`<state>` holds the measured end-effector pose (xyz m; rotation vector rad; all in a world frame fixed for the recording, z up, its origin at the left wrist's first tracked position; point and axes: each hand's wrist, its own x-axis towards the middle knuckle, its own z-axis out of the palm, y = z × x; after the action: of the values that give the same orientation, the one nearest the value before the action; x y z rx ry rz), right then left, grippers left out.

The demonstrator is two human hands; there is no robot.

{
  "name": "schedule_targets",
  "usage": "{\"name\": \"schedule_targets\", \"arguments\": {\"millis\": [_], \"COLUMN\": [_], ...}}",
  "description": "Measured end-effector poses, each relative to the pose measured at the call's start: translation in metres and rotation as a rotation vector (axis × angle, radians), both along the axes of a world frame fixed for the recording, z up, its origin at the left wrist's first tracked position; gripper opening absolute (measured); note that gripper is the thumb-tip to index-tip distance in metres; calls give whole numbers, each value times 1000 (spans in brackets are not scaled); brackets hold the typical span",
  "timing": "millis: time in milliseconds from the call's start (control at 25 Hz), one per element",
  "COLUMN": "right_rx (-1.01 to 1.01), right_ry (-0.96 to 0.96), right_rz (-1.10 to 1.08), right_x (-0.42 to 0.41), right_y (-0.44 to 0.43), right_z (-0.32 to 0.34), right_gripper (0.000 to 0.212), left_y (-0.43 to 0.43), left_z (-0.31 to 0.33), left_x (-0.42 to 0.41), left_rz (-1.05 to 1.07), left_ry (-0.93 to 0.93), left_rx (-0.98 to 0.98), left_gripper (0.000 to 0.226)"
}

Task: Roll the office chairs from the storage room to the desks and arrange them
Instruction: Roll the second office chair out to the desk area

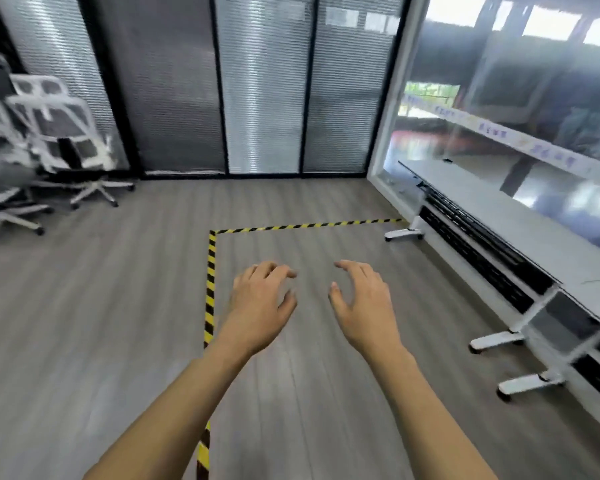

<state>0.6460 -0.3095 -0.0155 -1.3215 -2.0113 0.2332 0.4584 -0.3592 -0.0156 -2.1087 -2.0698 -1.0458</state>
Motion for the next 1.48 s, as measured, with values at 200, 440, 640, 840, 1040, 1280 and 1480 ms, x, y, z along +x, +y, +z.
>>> {"name": "schedule_targets", "arguments": {"millis": [200,440,640,840,1040,1280,1480], "right_rx": [-4,-42,-61,-98,-114,-117,-111], "right_ry": [34,25,29,70,85,22,30], "right_rz": [248,482,631,821,998,1048,1040], "right_x": [-229,-443,-607,-793,-981,-1215,-1403], "right_y": [18,53,120,189,215,242,275], "right_z": [-1,-9,-18,-3,5,-6,5], "right_gripper": [36,36,37,37,38,38,35], "left_y": [-23,-18,29,78,90,107,144], "left_z": [14,7,0,17,17,0,18], "left_x": [-208,-396,-538,-694,-852,-1081,-1272], "left_rz": [246,459,581,740,933,1010,967], "left_ry": [31,19,32,53,16,4,13], "left_rx": [11,8,-30,-56,-66,-70,-56], "left_gripper": [38,29,30,29,29,29,29]}}
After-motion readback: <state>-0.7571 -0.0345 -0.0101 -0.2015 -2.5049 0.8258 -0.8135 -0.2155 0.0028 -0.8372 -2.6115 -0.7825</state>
